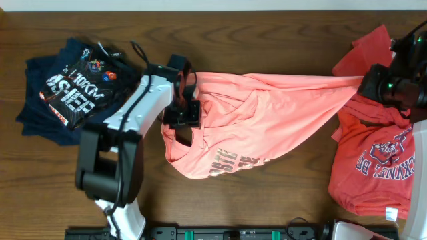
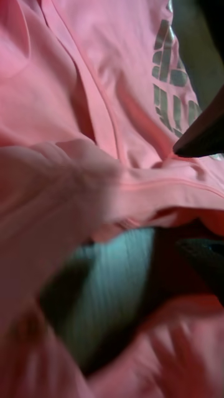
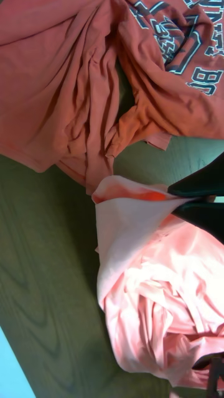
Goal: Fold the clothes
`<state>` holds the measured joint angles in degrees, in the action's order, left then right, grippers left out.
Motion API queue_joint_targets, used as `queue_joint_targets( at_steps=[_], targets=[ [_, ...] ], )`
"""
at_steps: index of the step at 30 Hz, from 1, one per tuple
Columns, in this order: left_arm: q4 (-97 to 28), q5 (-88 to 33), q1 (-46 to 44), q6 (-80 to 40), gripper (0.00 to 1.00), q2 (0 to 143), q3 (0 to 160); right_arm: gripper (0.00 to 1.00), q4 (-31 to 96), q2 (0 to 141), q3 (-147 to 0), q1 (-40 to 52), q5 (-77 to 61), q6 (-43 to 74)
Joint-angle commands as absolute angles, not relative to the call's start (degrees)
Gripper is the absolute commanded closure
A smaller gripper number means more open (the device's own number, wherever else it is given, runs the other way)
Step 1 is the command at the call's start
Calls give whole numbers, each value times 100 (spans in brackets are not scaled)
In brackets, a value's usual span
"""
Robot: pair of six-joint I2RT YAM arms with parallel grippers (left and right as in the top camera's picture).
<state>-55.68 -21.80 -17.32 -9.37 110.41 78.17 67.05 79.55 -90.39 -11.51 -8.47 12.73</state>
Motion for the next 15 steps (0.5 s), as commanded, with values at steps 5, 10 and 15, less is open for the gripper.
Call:
queue_joint_targets(
  at_steps=[5, 10, 15],
  targets=[
    [-5450, -2480, -1979, -969, 58, 11402, 7782, 99, 6709, 7983, -9179, -1181, -786, 1190],
    [-5452, -2342, -2018, -972, 58, 11437, 7780, 99, 6711, 7983, -9179, -1181, -766, 1190],
    [-5430, -2333, -2047, -972, 67, 11439, 7778, 99, 6718, 7983, -9179, -1181, -749, 1190]
  ],
)
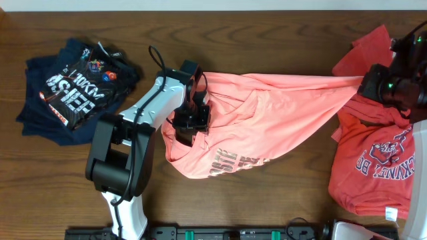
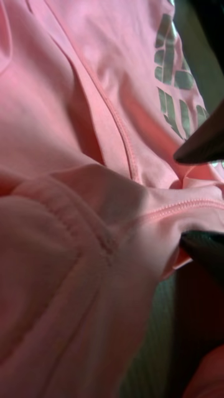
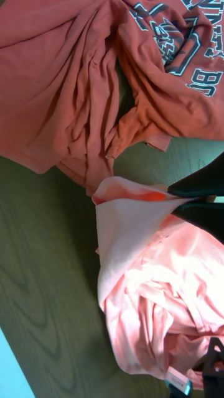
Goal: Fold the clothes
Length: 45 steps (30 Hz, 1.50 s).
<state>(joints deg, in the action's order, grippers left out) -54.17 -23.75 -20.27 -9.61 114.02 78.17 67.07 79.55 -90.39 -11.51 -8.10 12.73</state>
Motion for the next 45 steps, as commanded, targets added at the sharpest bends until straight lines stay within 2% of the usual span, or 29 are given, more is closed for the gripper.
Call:
queue_joint_targets(
  at_steps=[1, 5, 8, 9, 10, 11, 18, 19, 20, 22, 27, 36, 45],
  targets=[
    [-5419, -2333, -2060, -969, 70, 11441, 7778, 99, 6718, 7983, -9179, -1181, -749, 1192],
    [-5251, -2333, -2171, -972, 86, 11472, 7699, 99, 6726, 7983, -9179, -1181, -749, 1192],
    [-5227, -2329, -2257, -967, 87, 11500, 7682, 99, 6733, 7983, -9179, -1181, -749, 1190],
    [-5210, -2329, -2274, -967, 85, 11500, 7682, 99, 6731, 7983, -9179, -1184, -749, 1190],
    [-5183, -2329, -2285, -967, 77, 11500, 7682, 99, 6729, 7983, -9179, -1184, -744, 1190],
    [-5164, -2329, -2285, -967, 74, 11500, 7682, 99, 6729, 7983, -9179, -1184, -744, 1190],
    [-5127, -2290, -2285, -969, 74, 11500, 7682, 99, 6753, 7983, -9179, -1184, -727, 1190],
    [-5109, -2233, -2285, -969, 75, 11500, 7682, 99, 6753, 7983, -9179, -1184, -716, 1190],
    [-5103, -2187, -2285, -969, 85, 11500, 7682, 99, 6753, 7983, -9179, -1184, -685, 1192],
    [-5076, -2134, -2285, -967, 94, 11500, 7682, 99, 6757, 7983, -9179, -1184, -683, 1190],
    [-5096, -2137, -2237, -963, 94, 11408, 7830, 99, 6755, 7983, -9179, -1184, -657, 1192],
    [-5867, -2137, -1616, -858, 94, 9900, 9080, 99, 6742, 7983, -9179, -1184, -537, 1190],
    [-5664, -2134, -622, -864, 94, 7913, 9262, 99, 6663, 7959, -9194, -1181, -589, 1179]
  ],
)
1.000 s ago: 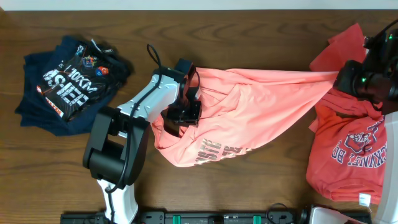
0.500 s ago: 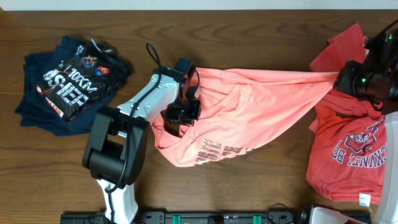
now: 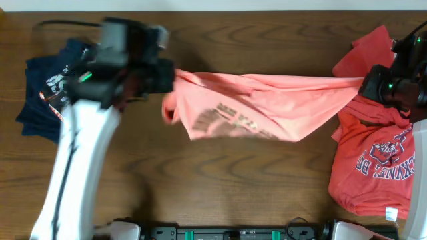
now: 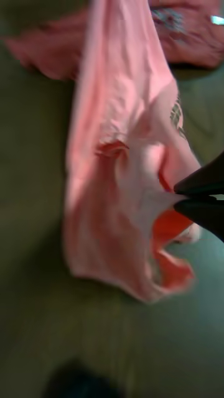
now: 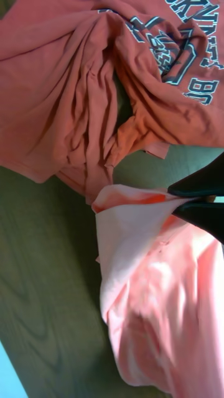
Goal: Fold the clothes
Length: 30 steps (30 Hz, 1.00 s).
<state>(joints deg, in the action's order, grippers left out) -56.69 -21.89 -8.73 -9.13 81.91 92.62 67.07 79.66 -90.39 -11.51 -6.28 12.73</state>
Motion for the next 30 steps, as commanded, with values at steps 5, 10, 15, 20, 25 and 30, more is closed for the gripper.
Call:
queue_joint_targets(
  at_steps=[5, 10, 15, 20, 25, 30],
  targets=[
    [-5590, -2134, -99, -862, 94, 7258, 9277, 99, 6685, 7841, -9426, -1181, -648, 1146],
    [-5588, -2134, 593, -864, 93, 6729, 9574, 99, 6930, 7675, -10073, -1245, -600, 1107],
    [-5487, -2139, 1540, -1321, 94, 6490, 9979, 99, 7006, 7673, -10770, -1439, -596, 1105],
    [-5649, -2864, 1667, -1577, 94, 6702, 9950, 99, 7133, 7765, -10818, -1461, -598, 1105],
    [-6294, -3308, 1166, -1546, 94, 7376, 9780, 99, 7435, 8036, -10807, -1461, -598, 1105],
    [-7037, -3301, 156, -906, 58, 8399, 9760, 99, 7535, 8215, -10805, -1461, -602, 1107]
  ],
)
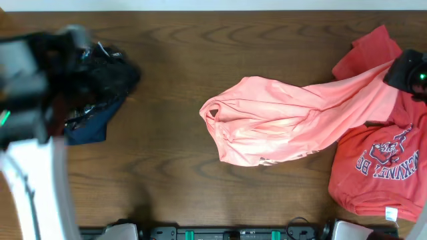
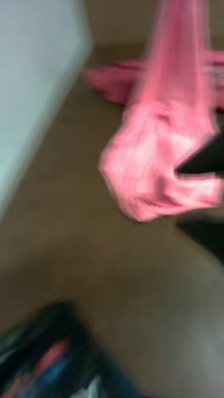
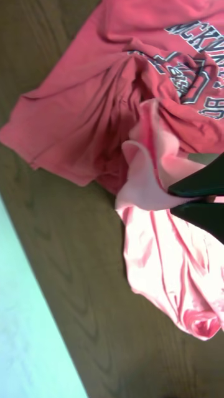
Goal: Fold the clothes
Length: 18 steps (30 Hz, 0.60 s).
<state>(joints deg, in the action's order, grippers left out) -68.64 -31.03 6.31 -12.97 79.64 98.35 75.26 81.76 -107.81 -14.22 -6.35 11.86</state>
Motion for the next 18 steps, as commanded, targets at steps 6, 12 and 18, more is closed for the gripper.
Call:
queue_joint_targets(
  at_steps=[6, 12, 18],
  targets=[
    [-7380, -2941, -982, -340, 46, 9876, 9760, 99, 7572, 8241, -10805, -1461, -598, 1100],
    [-7546, -2934, -1844, 222, 43, 11185, 9760, 98, 7572, 8241, -10805, -1461, -574, 985],
    [-7408, -2930, -2368, -176, 40, 11858, 9760, 98, 7596, 8263, -10798, -1463, -576, 972]
  ],
)
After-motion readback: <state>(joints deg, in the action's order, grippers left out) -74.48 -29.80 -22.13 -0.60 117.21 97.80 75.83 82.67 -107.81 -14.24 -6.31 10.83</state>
